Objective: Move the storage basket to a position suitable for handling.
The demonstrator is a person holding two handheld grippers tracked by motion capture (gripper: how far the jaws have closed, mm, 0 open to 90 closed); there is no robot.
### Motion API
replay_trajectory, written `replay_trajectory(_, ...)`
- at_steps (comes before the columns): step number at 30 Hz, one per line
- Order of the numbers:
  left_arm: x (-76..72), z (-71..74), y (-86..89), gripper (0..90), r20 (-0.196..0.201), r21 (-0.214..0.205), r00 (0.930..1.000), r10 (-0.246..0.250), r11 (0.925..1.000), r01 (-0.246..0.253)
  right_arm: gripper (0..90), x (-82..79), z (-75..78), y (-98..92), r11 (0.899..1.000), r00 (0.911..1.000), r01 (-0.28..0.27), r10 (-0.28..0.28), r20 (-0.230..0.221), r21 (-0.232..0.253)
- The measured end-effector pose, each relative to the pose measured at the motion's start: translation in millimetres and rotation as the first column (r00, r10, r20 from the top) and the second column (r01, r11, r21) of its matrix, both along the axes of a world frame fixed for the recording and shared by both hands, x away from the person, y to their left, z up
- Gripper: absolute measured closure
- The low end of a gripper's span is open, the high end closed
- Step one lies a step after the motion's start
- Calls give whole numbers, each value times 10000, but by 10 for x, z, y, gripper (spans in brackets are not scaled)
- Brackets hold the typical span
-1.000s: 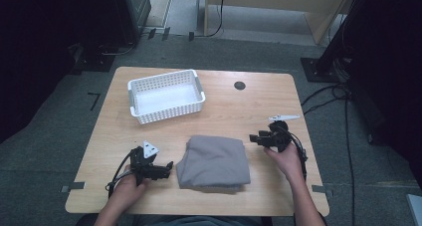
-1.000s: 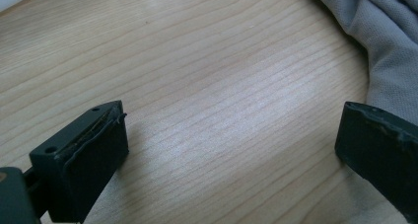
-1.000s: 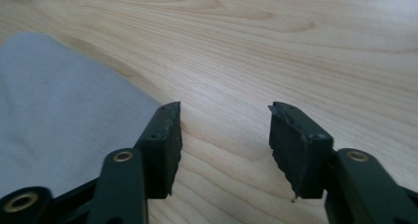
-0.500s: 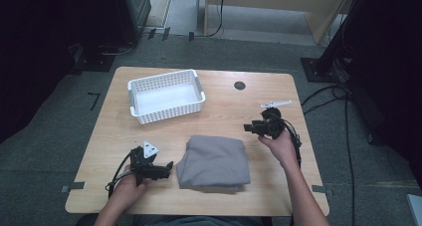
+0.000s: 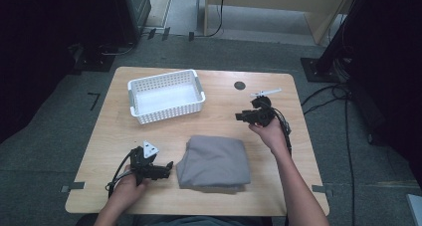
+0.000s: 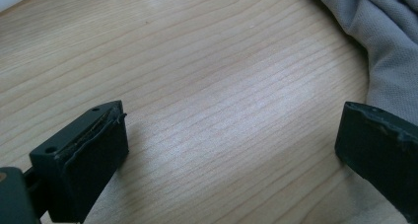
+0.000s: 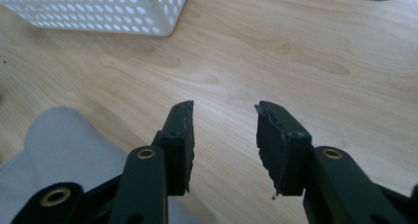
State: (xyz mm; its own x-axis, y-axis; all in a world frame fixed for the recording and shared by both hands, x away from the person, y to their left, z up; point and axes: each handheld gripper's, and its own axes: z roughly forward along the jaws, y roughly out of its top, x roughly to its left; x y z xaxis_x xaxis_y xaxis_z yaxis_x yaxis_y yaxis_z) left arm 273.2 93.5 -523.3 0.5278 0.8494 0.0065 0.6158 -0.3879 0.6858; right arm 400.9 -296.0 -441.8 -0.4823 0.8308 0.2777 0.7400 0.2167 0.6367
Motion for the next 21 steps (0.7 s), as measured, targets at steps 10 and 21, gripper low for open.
replay_trajectory(10,-1,0,-1,0,0,-9,10000,7,10000,-7,632,248,88,187,10000,10000,-10,10,-31,-24)
replay_trajectory(21,0,0,0,0,1,-1,10000,2,10000,-2,646,553,153,419,9996,9997,-220,218,-130,-151)
